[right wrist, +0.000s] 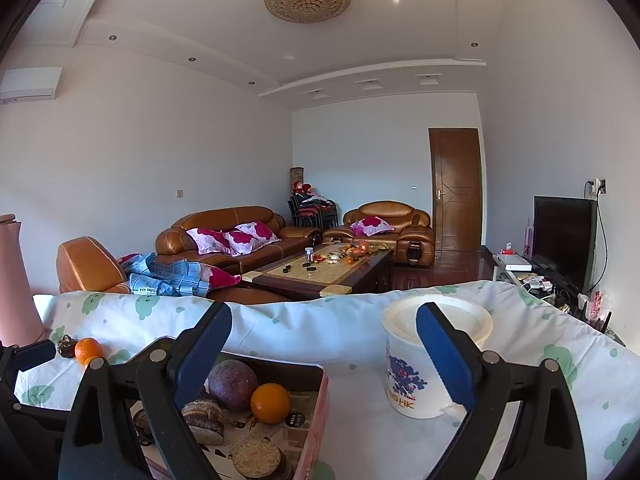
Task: Organize fruits
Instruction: 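Open the right tool to drop the orange while the left tool releases the eggplant piece into the tin, then withdraw both open tools from the tin back over the table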
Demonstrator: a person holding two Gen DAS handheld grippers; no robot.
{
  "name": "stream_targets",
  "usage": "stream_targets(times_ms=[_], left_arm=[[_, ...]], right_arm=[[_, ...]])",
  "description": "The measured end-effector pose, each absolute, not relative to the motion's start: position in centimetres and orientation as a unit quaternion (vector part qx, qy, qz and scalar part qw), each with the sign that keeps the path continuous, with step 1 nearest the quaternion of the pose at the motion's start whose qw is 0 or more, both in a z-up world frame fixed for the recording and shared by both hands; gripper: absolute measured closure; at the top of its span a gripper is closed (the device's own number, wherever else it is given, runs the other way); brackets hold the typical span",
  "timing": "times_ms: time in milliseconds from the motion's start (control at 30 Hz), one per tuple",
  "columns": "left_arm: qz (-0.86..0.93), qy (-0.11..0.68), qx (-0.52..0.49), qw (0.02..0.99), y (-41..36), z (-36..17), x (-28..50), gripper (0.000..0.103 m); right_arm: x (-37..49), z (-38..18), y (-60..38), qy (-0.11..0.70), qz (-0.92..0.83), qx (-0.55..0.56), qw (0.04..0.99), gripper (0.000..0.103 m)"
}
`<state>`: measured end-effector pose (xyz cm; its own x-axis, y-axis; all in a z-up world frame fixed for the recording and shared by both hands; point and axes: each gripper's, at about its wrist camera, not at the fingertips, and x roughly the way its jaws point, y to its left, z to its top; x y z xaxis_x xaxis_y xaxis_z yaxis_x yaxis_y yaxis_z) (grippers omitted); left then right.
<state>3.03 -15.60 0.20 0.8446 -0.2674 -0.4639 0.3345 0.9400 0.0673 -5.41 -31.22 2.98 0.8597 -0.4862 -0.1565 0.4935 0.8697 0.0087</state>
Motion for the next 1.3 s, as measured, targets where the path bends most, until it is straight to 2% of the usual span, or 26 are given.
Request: stream_targets(times_ms=[400, 833, 1100, 1133, 1167, 1233, 1300], left_arm=[[-0.098, 0.214, 0.086, 0.968, -9.4, 0.4, 4.1, 0.000], [-0.039, 0.207, 0.111, 0.971, -0.6, -0.1, 7.7, 0.000], [-0.012, 0.256, 0.015, 0.967, 5.2, -0.6, 10.6, 0.000], [-0.006, 0.260, 0.008, 0.966, 5.7, -0.6, 10.9, 0.000], [0.002, 0.264, 0.006, 0.965, 6.0, -0.7, 10.9, 0.000], [0.024, 0.269, 0.010, 0.963, 6.4, -0.9, 11.3, 0.000], [0.044, 0.271, 0.025, 0.961, 6.6, -1.0, 11.5, 0.000]], right_arm=[[-6.2, 2.4, -29.1, 0.086, -0.265, 0.066, 0.958, 0.008], [-2.3, 1.8, -21.4, 0.112, -0.184, 0.063, 0.974, 0.009], [1.8, 0.9, -16.8, 0.146, -0.129, 0.049, 0.980, 0.009], [2.4, 0.7, -16.2, 0.155, -0.120, 0.045, 0.980, 0.012], [3.0, 0.6, -15.6, 0.164, -0.110, 0.039, 0.979, 0.022], [4.5, 0.3, -14.3, 0.188, -0.093, 0.024, 0.977, 0.036], [6.4, -0.2, -13.4, 0.218, -0.074, 0.015, 0.973, 0.041]])
